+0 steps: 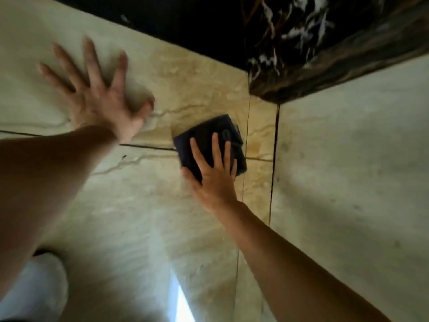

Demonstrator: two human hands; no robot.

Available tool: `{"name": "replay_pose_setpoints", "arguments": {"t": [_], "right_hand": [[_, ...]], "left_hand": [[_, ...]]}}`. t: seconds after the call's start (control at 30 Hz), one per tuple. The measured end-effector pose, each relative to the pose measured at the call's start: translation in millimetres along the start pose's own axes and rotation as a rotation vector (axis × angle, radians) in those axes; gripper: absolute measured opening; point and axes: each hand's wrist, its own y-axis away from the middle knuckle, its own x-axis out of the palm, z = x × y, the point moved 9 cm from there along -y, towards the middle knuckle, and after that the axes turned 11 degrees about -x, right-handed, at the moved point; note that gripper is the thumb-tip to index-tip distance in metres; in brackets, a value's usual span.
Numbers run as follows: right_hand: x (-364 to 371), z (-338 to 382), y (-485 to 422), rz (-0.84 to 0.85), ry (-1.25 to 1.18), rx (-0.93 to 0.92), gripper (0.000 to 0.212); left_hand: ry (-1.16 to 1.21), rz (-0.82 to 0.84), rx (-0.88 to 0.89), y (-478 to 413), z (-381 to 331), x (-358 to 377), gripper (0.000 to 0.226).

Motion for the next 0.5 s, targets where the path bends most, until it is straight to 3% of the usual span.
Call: {"name": "replay_pose_setpoints", "arguments": {"t": [0.13, 0.3, 0.43, 0.5], "right_hand": [[12, 15, 27, 0.068, -0.185, 0.052, 0.062], [42, 53, 80, 0.158, -0.337, 0.07, 0.06], [63, 75, 126, 0.494, -0.51, 0.097, 0.061], [52, 66, 125, 0.561, -0.623, 0.124, 0.053]], "left_hand": [[0.045, 0.103, -0.047, 12, -9, -11, 0.086], [0.14, 0.308, 0.003, 109, -58, 0, 0.064], [0.019, 0.545, 0.118, 209, -33, 0, 0.049], [-0.008, 0.639, 0.134, 231, -17, -3, 0.045]]}}
